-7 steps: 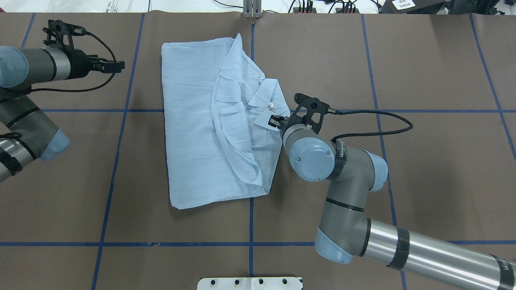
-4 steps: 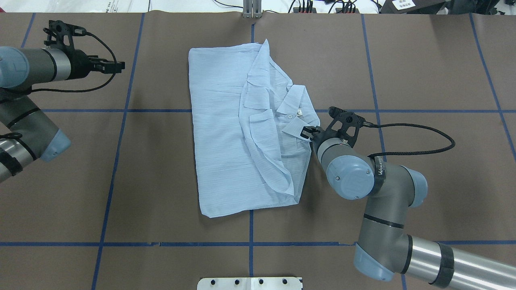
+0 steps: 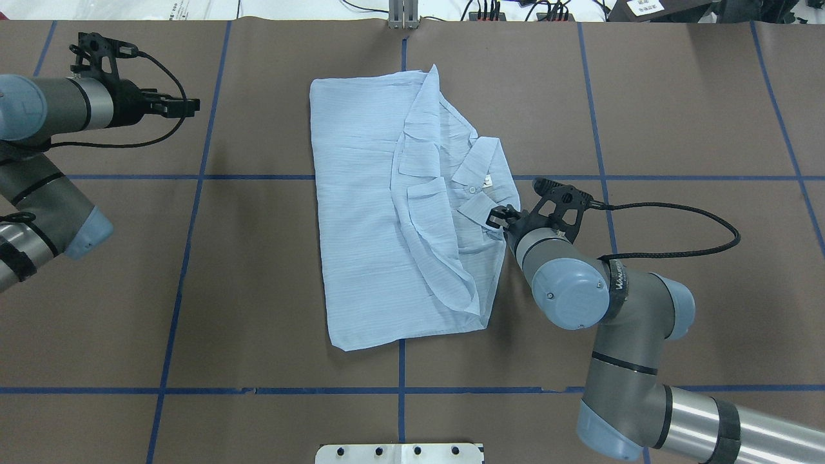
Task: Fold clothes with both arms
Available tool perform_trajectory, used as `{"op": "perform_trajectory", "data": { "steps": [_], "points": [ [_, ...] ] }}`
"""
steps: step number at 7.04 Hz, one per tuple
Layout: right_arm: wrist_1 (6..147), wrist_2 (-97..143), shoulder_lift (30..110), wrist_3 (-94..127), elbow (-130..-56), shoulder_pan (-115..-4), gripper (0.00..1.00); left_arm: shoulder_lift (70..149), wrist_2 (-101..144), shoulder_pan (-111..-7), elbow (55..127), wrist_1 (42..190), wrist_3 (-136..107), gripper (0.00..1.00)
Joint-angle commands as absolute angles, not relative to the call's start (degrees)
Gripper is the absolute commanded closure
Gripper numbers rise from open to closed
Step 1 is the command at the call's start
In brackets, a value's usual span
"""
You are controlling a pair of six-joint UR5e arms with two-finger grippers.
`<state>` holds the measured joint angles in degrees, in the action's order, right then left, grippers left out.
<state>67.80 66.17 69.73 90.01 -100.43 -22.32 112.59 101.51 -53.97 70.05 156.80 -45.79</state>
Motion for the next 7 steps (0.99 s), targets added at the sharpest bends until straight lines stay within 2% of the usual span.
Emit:
{"op": "perform_trajectory", "data": {
  "steps": [1, 3, 4, 5, 7],
  "points": [
    [72.7, 76.0, 66.2, 80.8, -101.3, -27.1, 0.00, 112.6, 101.5, -54.0, 70.0, 156.8, -45.8, 0.00],
    [91.3, 78.6, 53.8, 75.3, -100.9, -28.4, 0.00, 112.6, 101.5, -54.0, 70.0, 156.8, -45.7, 0.00],
    [96.5, 80.3, 50.8, 73.8, -100.6, -28.3, 0.00, 112.6, 101.6, -54.0, 70.0, 156.8, -45.7, 0.00],
    [99.4, 83.5, 48.2, 70.2, -97.9, -27.8, 0.00, 112.6, 102.2, -54.0, 70.0, 156.8, -45.8, 0.00],
    [103.2, 83.8, 39.9, 64.9, -86.5, -27.2, 0.00, 112.5, 102.3, -54.0, 70.0, 156.8, -45.7, 0.00]
  ]
}}
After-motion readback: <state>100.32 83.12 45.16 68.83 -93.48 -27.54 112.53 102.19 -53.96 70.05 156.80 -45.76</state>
